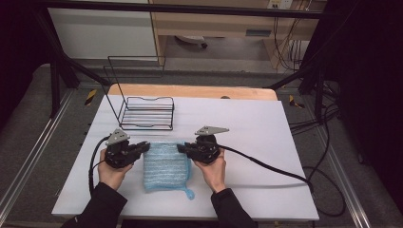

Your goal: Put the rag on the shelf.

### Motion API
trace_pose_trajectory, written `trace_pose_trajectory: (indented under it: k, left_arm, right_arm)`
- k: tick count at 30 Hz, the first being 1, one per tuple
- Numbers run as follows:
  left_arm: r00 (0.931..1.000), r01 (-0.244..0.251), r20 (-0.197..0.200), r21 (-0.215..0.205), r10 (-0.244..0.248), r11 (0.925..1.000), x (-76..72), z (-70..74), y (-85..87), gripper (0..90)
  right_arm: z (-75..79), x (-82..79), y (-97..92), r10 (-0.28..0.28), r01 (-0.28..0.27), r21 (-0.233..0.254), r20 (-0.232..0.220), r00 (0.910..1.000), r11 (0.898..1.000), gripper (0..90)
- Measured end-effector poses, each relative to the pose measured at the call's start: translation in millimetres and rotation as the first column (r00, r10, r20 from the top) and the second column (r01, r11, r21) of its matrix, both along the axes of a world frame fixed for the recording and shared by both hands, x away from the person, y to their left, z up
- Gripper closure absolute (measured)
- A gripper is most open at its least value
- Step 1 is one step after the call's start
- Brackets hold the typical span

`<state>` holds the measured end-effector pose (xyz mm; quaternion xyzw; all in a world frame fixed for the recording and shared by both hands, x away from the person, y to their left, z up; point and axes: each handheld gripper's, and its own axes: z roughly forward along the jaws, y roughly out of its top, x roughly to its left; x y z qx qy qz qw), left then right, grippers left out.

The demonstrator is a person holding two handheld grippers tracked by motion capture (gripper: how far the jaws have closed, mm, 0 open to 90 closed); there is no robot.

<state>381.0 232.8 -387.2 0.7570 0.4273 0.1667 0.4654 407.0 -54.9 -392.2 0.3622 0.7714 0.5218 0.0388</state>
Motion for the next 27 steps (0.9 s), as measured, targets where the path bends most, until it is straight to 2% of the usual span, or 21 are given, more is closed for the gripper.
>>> trace_pose_trajectory:
  k: [6, 12, 27]
  left_arm:
    - [0.9996, 0.003, 0.029, -0.025, -0.002, 0.9997, -3.9, 7.7, 1.5, 81.9]
    - [0.9981, 0.007, 0.062, -0.047, -0.004, 0.9989, -8.5, 17.6, 3.0, 81.9]
    - [0.9883, -0.011, 0.150, -0.110, 0.028, 0.9939, -19.5, 42.8, 15.1, 81.9]
  right_arm:
    - [5.5, -2.9, -2.6, -0.007, 0.007, 0.009, 0.025, 0.9997, 1.000, 79.3]
    - [12.5, -4.7, -4.9, -0.016, 0.014, 0.038, 0.043, 0.9990, 0.999, 79.4]
    - [44.3, -10.1, 4.6, -0.011, 0.003, 0.056, 0.148, 0.9890, 0.998, 79.6]
